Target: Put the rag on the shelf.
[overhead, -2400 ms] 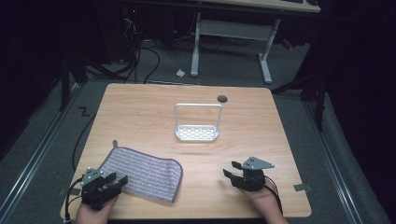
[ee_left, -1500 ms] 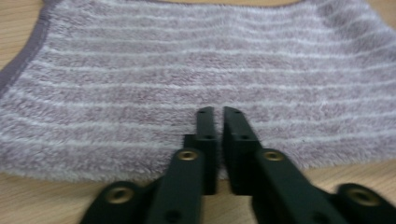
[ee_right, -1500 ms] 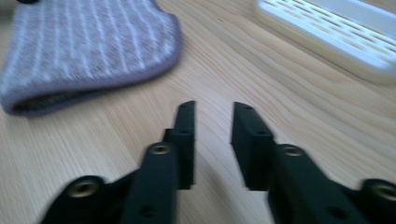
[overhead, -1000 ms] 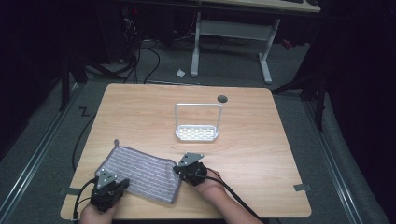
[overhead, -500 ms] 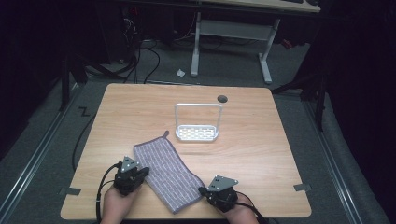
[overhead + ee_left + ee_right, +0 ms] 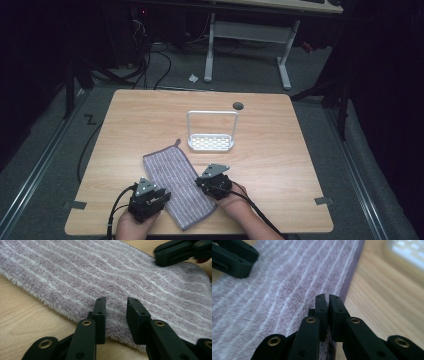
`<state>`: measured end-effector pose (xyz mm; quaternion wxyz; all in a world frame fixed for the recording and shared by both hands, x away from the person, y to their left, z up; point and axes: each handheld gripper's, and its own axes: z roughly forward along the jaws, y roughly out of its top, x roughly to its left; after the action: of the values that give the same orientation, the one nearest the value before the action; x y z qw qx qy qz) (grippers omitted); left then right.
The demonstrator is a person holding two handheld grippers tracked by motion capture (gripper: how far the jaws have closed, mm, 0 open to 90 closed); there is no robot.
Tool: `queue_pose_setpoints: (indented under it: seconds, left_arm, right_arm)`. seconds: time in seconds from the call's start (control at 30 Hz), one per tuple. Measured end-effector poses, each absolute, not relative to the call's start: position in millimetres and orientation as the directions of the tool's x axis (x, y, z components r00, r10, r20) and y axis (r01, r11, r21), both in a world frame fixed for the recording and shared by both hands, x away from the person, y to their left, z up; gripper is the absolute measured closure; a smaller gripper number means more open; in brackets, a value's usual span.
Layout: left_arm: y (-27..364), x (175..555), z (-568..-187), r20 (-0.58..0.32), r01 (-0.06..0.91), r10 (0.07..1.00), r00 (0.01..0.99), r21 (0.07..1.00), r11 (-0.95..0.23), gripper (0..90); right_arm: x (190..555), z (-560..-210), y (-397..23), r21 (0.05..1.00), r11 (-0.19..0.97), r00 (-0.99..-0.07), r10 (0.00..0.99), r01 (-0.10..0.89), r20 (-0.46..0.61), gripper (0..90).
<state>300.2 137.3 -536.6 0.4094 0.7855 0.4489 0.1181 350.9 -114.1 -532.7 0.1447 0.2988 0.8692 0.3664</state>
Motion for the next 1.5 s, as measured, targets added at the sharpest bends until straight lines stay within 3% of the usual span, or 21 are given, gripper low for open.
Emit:
queue_pose_setpoints:
  seconds: [0.13,0.27,0.43,0.57,0.7,0.87,0.97,1.03,1.23,1.5]
  left_arm:
    - [135.7,296.7,-536.6,-0.188,0.607,0.787,0.588,0.746,-0.275,68.9]
    - [126.2,286.6,-537.3,-0.211,0.596,0.739,0.64,0.743,-0.304,68.9]
    - [108.5,276.8,-534.3,-0.177,0.558,0.691,0.701,0.74,-0.377,69.1]
    - [108.0,277.9,-530.8,-0.158,0.547,0.702,0.694,0.749,-0.373,67.2]
    - [110.9,283.6,-531.3,-0.203,0.57,0.712,0.672,0.755,-0.324,64.1]
    - [107.4,287.2,-537.2,-0.17,0.555,0.714,0.679,0.756,-0.348,62.3]
    - [104.3,288.9,-537.4,-0.16,0.545,0.709,0.687,0.758,-0.357,61.5]
    - [91.9,293.8,-537.2,-0.161,0.533,0.684,0.712,0.758,-0.376,61.1]
    - [57.7,295.6,-536.9,-0.104,0.456,0.604,0.79,0.759,-0.465,60.4]
    - [42.6,285.9,-536.7,-0.121,0.443,0.552,0.825,0.745,-0.498,63.9]
  right_arm:
    - [343.1,-533.6,-119.5,0.728,0.548,-0.783,0.622,0.411,-0.027,86.5]
    - [301.6,-535.2,-145.0,0.73,0.532,-0.777,0.629,0.429,-0.002,86.5]
    - [268.7,-532.1,-168.9,0.729,0.513,-0.768,0.64,0.453,0.027,83.8]
    - [290.4,-523.4,-166.0,0.758,0.463,-0.744,0.667,0.46,0.045,80.7]
    - [319.2,-523.2,-152.9,0.764,0.456,-0.737,0.675,0.456,0.036,80.0]
    - [360.2,-532.0,-131.9,0.719,0.508,-0.724,0.69,0.474,-0.01,80.9]
    - [361.5,-532.2,-136.3,0.72,0.49,-0.714,0.7,0.491,0.011,81.5]
    - [347.1,-532.6,-151.6,0.717,0.499,-0.699,0.715,0.486,-0.023,82.0]
    - [313.3,-533.5,-205.3,0.723,0.441,-0.659,0.752,0.532,0.026,82.3]
    - [314.7,-535.0,-225.2,0.734,0.407,-0.621,0.783,0.544,0.026,84.1]
